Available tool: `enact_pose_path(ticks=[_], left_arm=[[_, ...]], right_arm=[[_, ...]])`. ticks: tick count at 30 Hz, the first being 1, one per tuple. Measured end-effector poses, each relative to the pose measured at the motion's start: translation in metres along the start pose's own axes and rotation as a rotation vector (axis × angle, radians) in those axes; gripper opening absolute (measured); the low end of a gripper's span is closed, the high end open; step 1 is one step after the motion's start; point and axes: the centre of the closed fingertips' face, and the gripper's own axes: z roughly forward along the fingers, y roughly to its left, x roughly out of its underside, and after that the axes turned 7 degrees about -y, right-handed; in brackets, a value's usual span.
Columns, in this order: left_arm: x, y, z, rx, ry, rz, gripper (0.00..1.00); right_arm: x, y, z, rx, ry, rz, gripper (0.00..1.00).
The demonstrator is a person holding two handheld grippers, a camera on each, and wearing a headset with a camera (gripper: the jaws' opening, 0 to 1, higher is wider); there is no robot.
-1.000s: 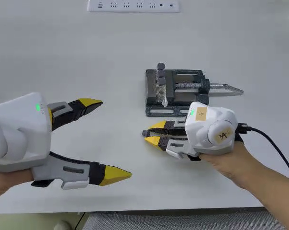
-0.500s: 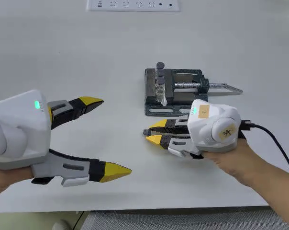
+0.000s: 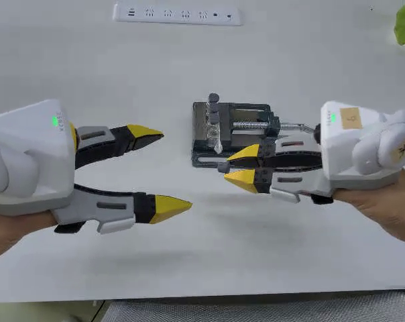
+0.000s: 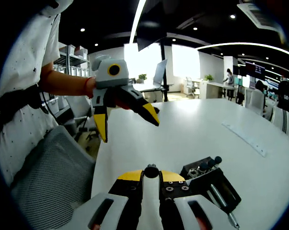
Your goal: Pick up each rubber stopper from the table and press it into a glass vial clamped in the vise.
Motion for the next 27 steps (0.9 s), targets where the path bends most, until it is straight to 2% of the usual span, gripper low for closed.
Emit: enact_pose_path(ticks=[2,4,9,14,18,21,27], left_arm=[[-0.013,-0.001,0.005,0.012,-0.033,0.010,0.47],[-0.027,-0.004,0.010,0.024,-0.068,0.024,0.43],[-0.054,-0.012,0.017,0.064,-0.145,0.037,0.32],[-0.064,-0.020,0.020,0.103,-0.167,0.045,0.19],[-0.067,-0.027,0.022,0.127,-0.174,0.048,0.18],[-0.070,-0.031,0.022,0.143,-0.183,0.050,0.12],[-0.082,-0.035,0.020,0.158,-0.227,0.029,0.10]], right_arm=[[-0.014,0.006,-0.007,-0.025,-0.014,-0.007,0.07],[-0.021,0.008,-0.013,-0.034,-0.025,-0.022,0.07],[-0.050,0.017,-0.025,-0.058,-0.089,-0.009,0.07],[-0.068,0.025,-0.031,-0.064,-0.121,-0.011,0.07],[-0.077,0.029,-0.034,-0.068,-0.140,-0.005,0.07],[-0.081,0.033,-0.035,-0.072,-0.144,-0.011,0.07],[-0.085,0.036,-0.036,-0.078,-0.158,-0.006,0.07]])
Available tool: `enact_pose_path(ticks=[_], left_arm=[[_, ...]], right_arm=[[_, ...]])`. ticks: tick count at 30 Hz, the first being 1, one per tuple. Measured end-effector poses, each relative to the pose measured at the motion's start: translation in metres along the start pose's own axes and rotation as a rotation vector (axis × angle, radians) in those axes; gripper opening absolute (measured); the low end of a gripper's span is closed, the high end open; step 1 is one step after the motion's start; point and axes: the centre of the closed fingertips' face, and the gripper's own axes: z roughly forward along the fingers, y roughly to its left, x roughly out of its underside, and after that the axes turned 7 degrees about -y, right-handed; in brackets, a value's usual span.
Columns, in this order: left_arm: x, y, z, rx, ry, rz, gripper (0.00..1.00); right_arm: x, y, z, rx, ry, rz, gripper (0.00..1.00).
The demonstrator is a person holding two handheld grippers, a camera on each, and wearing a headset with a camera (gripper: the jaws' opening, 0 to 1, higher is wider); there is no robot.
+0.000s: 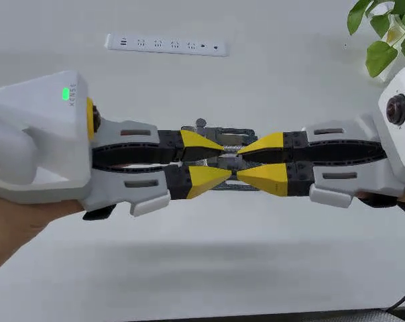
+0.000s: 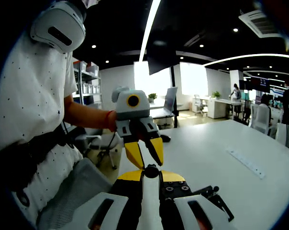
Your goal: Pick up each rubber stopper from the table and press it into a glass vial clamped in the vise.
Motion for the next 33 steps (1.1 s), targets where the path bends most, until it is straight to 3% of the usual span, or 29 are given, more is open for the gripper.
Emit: enact_pose_path(ticks=[11,33], left_arm=[[-0.008,-0.003,0.002,0.018,-0.019,0.002,0.06],[-0.011,-0.004,0.001,0.016,-0.038,-0.018,0.05]], right_arm=[[-0.012,0.004,0.000,0.000,-0.033,0.004,0.07],[-0.014,0.001,-0.002,0.018,-0.036,0.002,0.08]])
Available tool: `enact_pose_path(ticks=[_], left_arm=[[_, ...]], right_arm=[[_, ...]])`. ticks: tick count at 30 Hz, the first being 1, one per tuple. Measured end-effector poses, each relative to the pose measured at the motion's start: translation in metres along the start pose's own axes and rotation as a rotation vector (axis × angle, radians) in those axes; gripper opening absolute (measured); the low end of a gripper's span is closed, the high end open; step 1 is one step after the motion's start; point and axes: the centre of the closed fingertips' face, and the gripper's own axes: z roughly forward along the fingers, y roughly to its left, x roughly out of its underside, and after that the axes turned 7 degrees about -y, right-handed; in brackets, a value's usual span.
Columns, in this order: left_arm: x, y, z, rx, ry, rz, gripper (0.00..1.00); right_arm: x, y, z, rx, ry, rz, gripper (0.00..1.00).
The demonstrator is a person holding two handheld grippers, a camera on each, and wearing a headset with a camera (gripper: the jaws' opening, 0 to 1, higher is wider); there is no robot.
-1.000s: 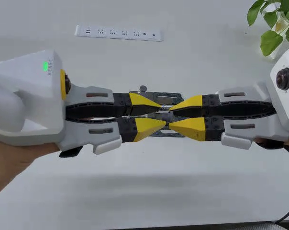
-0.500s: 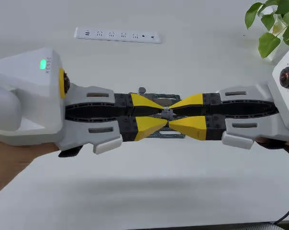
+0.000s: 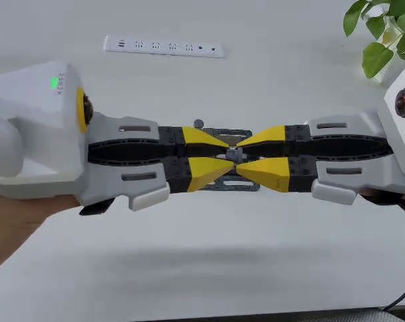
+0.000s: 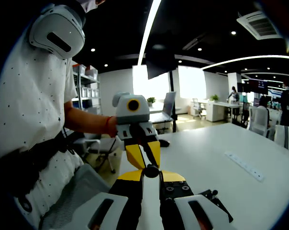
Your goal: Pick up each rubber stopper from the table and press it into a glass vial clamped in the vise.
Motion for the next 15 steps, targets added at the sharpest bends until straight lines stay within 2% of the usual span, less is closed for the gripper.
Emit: enact_pose_path(ticks=[15], left_arm=[[-0.0058,0.0032,-0.0006,-0.013,-0.040,-0.031,0.04]], right_arm=[[-0.0056,-0.0027,-0.0014,0.015,-0.023,0.000,0.08]])
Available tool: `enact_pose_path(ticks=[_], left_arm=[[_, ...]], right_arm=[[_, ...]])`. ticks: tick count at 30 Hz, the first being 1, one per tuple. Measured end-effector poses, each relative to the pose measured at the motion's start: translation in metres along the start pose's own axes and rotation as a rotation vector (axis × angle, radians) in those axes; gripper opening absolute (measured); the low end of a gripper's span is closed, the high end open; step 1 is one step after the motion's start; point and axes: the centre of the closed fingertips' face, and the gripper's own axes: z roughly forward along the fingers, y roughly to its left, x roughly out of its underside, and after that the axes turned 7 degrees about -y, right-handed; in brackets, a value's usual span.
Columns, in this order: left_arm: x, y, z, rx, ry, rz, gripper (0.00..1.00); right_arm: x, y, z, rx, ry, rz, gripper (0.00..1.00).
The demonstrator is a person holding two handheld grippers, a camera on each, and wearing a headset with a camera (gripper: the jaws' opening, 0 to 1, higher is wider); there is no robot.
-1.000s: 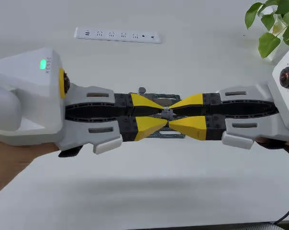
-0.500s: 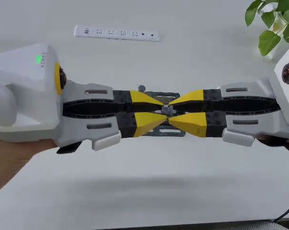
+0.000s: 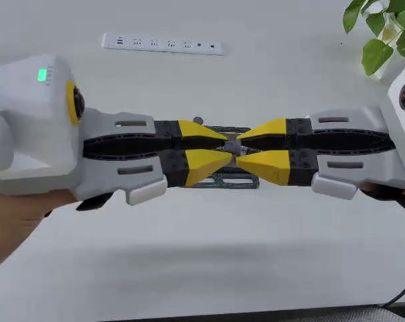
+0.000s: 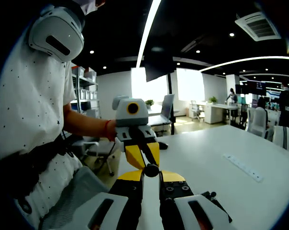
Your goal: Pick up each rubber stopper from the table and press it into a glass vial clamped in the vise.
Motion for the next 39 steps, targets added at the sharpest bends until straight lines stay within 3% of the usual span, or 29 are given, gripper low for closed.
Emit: enact_pose_path(ticks=[20,39], left_arm=[[-0.0046,0.0012,-0.0012,0.009,-0.039,-0.056,0.04],[0.0013,-0.0007,-0.0060,0.032,-0.022,-0.068,0.04]], right_arm=[[-0.0041,0.0018,-0.0006,-0.017,0.000,-0.016,0.07],[0.0015,0.0063,0.0040,-0.038,0.029,0.006,0.05]])
